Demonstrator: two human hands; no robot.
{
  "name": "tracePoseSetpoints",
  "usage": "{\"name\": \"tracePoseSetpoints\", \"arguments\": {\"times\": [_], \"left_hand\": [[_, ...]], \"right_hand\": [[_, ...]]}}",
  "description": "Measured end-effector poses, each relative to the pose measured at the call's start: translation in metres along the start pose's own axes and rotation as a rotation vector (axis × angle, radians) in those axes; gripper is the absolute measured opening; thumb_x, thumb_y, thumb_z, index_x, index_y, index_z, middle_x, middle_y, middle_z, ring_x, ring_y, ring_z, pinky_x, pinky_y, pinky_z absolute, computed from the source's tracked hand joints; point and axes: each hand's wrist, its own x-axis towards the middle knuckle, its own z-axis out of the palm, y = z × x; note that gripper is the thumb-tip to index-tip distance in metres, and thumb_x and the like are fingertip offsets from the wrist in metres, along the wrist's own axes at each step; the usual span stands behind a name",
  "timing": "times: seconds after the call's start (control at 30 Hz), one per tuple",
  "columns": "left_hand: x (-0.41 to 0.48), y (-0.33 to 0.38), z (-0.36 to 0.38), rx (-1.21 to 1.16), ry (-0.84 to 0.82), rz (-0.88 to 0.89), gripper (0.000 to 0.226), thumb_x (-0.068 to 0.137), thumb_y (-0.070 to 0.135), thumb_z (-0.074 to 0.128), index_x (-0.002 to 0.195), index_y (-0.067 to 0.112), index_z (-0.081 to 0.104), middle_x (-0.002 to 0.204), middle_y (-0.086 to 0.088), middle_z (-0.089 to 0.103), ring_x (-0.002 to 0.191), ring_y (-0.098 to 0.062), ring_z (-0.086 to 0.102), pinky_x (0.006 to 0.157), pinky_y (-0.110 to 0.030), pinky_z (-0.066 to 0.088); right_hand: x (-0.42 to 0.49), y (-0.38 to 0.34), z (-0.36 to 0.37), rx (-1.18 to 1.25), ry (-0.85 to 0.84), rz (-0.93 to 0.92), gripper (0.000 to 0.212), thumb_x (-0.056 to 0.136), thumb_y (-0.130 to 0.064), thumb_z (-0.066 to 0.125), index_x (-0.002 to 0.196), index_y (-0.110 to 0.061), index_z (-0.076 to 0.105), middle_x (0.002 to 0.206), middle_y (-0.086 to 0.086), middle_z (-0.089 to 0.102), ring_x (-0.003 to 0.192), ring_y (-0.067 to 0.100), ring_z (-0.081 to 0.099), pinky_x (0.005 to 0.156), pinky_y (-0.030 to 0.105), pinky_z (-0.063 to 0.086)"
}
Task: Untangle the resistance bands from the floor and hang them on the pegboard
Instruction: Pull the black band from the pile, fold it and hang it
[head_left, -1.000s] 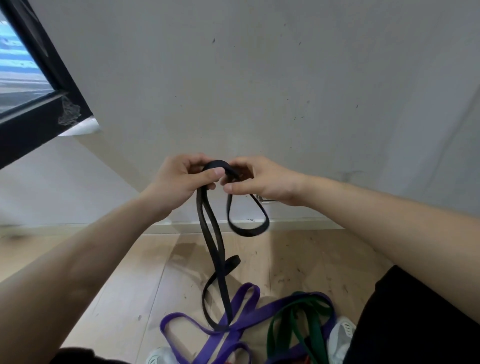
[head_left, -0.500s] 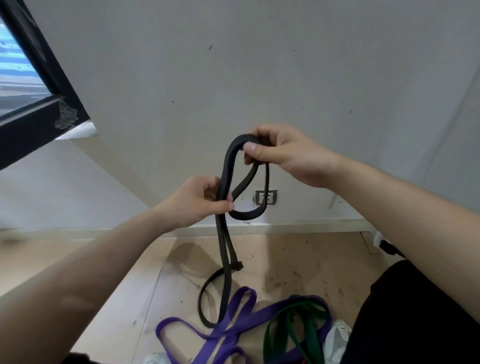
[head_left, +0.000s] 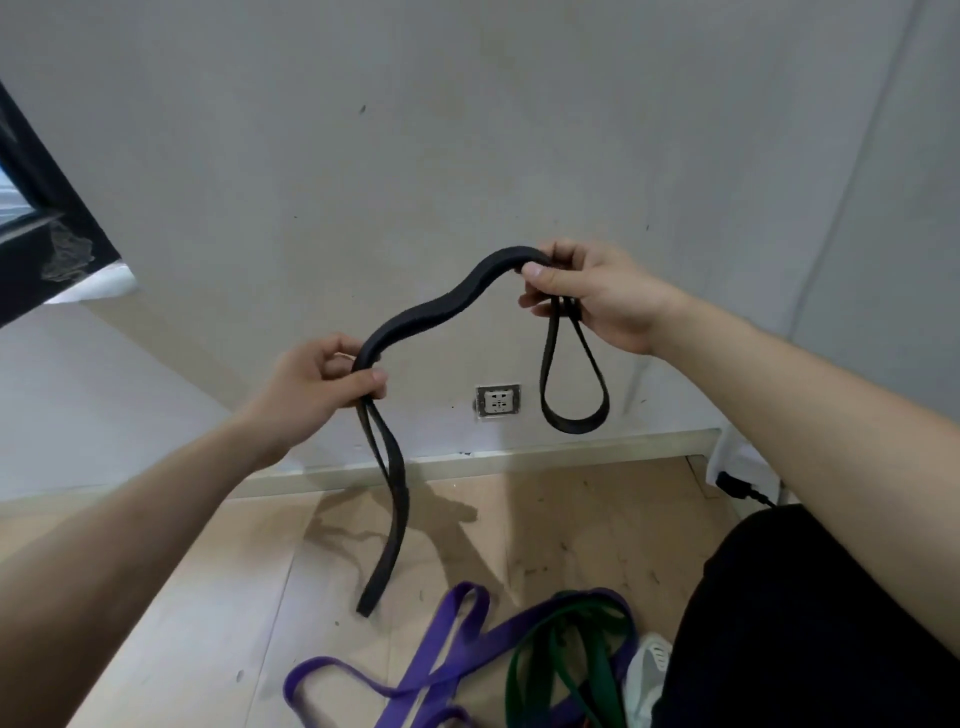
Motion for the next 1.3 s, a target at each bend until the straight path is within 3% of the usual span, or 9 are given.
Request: {"name": "tracePoseSetpoints", "arguments": {"times": [0.3, 0.4, 0.47, 0.6, 0.67, 0.8, 0.97, 1.17, 1.3], "left_hand": [[0.001, 0.033, 0.013, -0.198, 0.105, 0.133, 0.009, 0.095, 0.008, 0.066, 0.096, 0.016, 0.067, 0.069, 0.006, 0.067, 0.068, -0.012, 0.066, 0.081, -0.028, 0.059], [0.0, 0.043, 0.017, -0.232, 0.089, 0.173, 0.009, 0.095, 0.008, 0.065, 0.097, 0.016, 0.068, 0.067, 0.01, 0.064, 0.065, -0.009, 0.061, 0.076, -0.023, 0.057], [-0.002, 0.044, 0.019, -0.2, 0.05, 0.19, 0.009, 0.095, 0.009, 0.066, 0.101, 0.014, 0.069, 0.068, 0.012, 0.064, 0.067, -0.008, 0.06, 0.077, -0.024, 0.057], [-0.007, 0.039, 0.023, -0.103, -0.012, 0.188, 0.013, 0.093, 0.009, 0.068, 0.105, 0.01, 0.071, 0.077, 0.009, 0.071, 0.074, -0.008, 0.064, 0.075, -0.023, 0.057], [-0.008, 0.036, 0.023, -0.063, -0.039, 0.185, 0.013, 0.092, 0.009, 0.07, 0.105, 0.009, 0.072, 0.084, 0.002, 0.074, 0.078, -0.009, 0.066, 0.073, -0.022, 0.056], [-0.009, 0.036, 0.02, -0.067, -0.034, 0.194, 0.015, 0.092, 0.011, 0.071, 0.106, 0.01, 0.071, 0.088, -0.002, 0.076, 0.077, -0.009, 0.067, 0.074, -0.021, 0.055], [-0.01, 0.032, 0.016, 0.054, -0.048, 0.201, 0.024, 0.085, 0.013, 0.079, 0.107, 0.018, 0.07, 0.092, -0.005, 0.077, 0.085, -0.023, 0.073, 0.086, -0.032, 0.058], [-0.006, 0.017, 0.027, 0.131, -0.108, 0.143, 0.017, 0.084, 0.01, 0.079, 0.093, 0.017, 0.067, 0.085, 0.002, 0.069, 0.079, -0.01, 0.067, 0.078, -0.024, 0.056], [-0.004, -0.002, 0.028, 0.195, -0.193, 0.11, 0.012, 0.087, 0.007, 0.076, 0.09, 0.014, 0.067, 0.083, -0.001, 0.069, 0.082, -0.015, 0.07, 0.086, -0.034, 0.057]], "right_hand": [[0.001, 0.035, 0.019, -0.501, -0.311, 0.194, 0.027, 0.085, -0.018, 0.08, 0.105, -0.008, 0.065, 0.086, 0.004, 0.067, 0.08, 0.017, 0.065, 0.083, 0.034, 0.052], [0.003, 0.045, 0.036, -0.593, -0.438, 0.279, 0.03, 0.084, -0.027, 0.081, 0.11, -0.023, 0.065, 0.107, 0.007, 0.072, 0.1, 0.022, 0.07, 0.099, 0.046, 0.053], [0.003, 0.046, 0.046, -0.557, -0.46, 0.27, 0.029, 0.084, -0.029, 0.08, 0.11, -0.024, 0.068, 0.111, 0.004, 0.07, 0.107, 0.022, 0.066, 0.098, 0.041, 0.051], [0.004, 0.028, 0.064, -0.253, -0.405, 0.158, 0.026, 0.075, -0.03, 0.082, 0.099, -0.027, 0.072, 0.102, 0.001, 0.068, 0.104, 0.025, 0.063, 0.106, 0.049, 0.042], [0.003, 0.016, 0.072, -0.156, -0.369, 0.082, 0.024, 0.076, -0.029, 0.08, 0.098, -0.024, 0.07, 0.097, 0.001, 0.066, 0.096, 0.023, 0.061, 0.097, 0.041, 0.043], [-0.001, 0.0, 0.076, -0.262, -0.319, -0.06, 0.024, 0.088, -0.022, 0.077, 0.102, -0.005, 0.069, 0.089, 0.006, 0.067, 0.084, 0.014, 0.062, 0.083, 0.031, 0.047], [-0.004, -0.013, 0.066, -0.359, -0.288, -0.126, 0.006, 0.094, -0.016, 0.07, 0.098, -0.013, 0.072, 0.083, 0.007, 0.071, 0.081, 0.013, 0.066, 0.084, 0.029, 0.051], [-0.006, -0.015, 0.064, -0.256, -0.198, -0.171, 0.014, 0.095, -0.008, 0.066, 0.107, -0.001, 0.069, 0.088, 0.012, 0.067, 0.082, 0.014, 0.065, 0.081, 0.025, 0.057], [-0.003, -0.02, 0.05, -0.031, -0.056, -0.171, 0.006, 0.097, -0.004, 0.061, 0.102, -0.003, 0.065, 0.084, 0.005, 0.06, 0.074, 0.008, 0.064, 0.081, 0.025, 0.058]]}}
